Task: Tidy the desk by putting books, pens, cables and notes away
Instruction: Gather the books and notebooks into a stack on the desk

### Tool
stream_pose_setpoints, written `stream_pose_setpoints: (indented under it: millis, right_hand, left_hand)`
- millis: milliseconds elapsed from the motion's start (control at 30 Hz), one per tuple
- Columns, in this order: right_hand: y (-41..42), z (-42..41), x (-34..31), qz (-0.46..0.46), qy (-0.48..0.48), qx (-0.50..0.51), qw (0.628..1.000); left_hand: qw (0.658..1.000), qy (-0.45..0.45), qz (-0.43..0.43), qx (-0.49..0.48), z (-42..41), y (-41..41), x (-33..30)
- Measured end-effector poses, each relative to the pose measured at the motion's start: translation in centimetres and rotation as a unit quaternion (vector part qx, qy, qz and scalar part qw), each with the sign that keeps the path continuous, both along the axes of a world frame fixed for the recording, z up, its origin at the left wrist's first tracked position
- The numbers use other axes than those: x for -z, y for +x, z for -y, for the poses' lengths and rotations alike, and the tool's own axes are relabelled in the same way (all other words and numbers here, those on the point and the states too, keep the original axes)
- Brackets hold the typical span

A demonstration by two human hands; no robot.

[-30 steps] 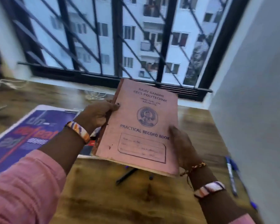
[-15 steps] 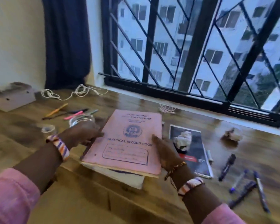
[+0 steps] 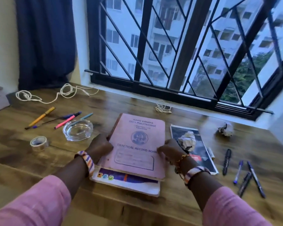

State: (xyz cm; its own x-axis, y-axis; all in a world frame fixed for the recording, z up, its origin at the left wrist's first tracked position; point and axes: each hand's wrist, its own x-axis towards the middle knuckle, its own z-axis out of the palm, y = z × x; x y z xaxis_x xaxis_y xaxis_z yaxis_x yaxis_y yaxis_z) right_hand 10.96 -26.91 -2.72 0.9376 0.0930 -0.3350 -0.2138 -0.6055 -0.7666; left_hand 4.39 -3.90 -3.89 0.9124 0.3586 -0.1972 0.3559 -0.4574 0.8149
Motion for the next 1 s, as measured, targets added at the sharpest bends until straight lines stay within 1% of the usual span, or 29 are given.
stream_pose_setpoints:
  millis: [67,133,233,367,400,433,467,500,533,567,600,667,700,800,833,900,967,1000]
  right_hand:
    - [0.6,0.2,0.3,0.014,-0.033,0.018,0.999]
    - [0.9,0.2,0.2,0.037,-0.056,0.028,0.997]
    - [1.2,0.2,0.6,0.048,-0.092,0.007,0.995]
    - [3.4,2.5,4.7,-0.002,-0.150,-0.050,0.987]
    - [3.1,2.7,4.1,0.031,-0.179,-0.059,0.982]
    - [2.7,2.7,2.8,0.094,-0.231,-0.085,0.965]
    - [2.5,2.8,1.7,0.172,-0.278,-0.102,0.939]
    - [2.3,3.1,0.4,0.255,-0.336,-0.109,0.900]
    - [2.1,3.3,-0.8,0.313,-0.360,-0.097,0.874]
    - [2.5,4.4,-1.1,0.338,-0.387,-0.107,0.851]
    - [3.1,6.0,-0.8,0.323,-0.392,-0.114,0.854]
    - [4.4,9.4,-0.1,0.238,-0.359,-0.120,0.894]
    - [5.0,11.0,0.0,0.225,-0.347,-0.119,0.903]
    - [7.0,16.2,-0.3,0.256,-0.338,-0.065,0.903]
    - [7.5,17.7,-0.3,0.253,-0.337,-0.050,0.906]
    - [8.4,20.7,-0.1,0.234,-0.342,-0.030,0.910]
    - [9.1,23.0,0.1,0.233,-0.324,-0.027,0.916]
    - [9.4,23.8,0.4,0.230,-0.314,-0.035,0.920]
  left_hand:
    - [0.999,0.034,-0.007,-0.005,0.9,-0.1,-0.6]
    - [0.996,0.087,-0.013,-0.007,1.6,0.1,-0.7]
    - [0.988,0.151,-0.028,0.003,1.8,0.6,-0.4]
    - [0.976,0.207,-0.061,0.000,1.9,1.1,-0.2]
    - [0.971,0.229,-0.071,0.003,2.3,1.4,-0.3]
    - [0.963,0.259,-0.075,0.004,2.8,1.8,-0.6]
    - [0.955,0.288,-0.062,0.006,3.5,2.4,-1.0]
    - [0.951,0.305,-0.039,0.011,4.5,3.1,-1.5]
    - [0.954,0.298,-0.005,0.017,5.6,3.9,-2.0]
    - [0.959,0.281,0.022,0.037,7.2,4.7,-2.6]
    - [0.968,0.241,0.041,0.062,8.9,5.6,-2.9]
    - [0.978,0.162,0.056,0.119,13.0,7.1,-3.5]
    - [0.979,0.141,0.052,0.141,14.8,7.7,-3.5]
    - [0.979,0.086,0.007,0.186,20.0,10.9,-2.4]
    - [0.979,0.073,-0.005,0.191,21.0,11.8,-2.2]
    - [0.977,0.081,-0.047,0.194,22.8,14.1,-1.6]
    - [0.969,0.144,-0.076,0.184,23.9,16.2,-0.9]
    - [0.971,0.163,-0.065,0.160,24.3,17.5,-0.3]
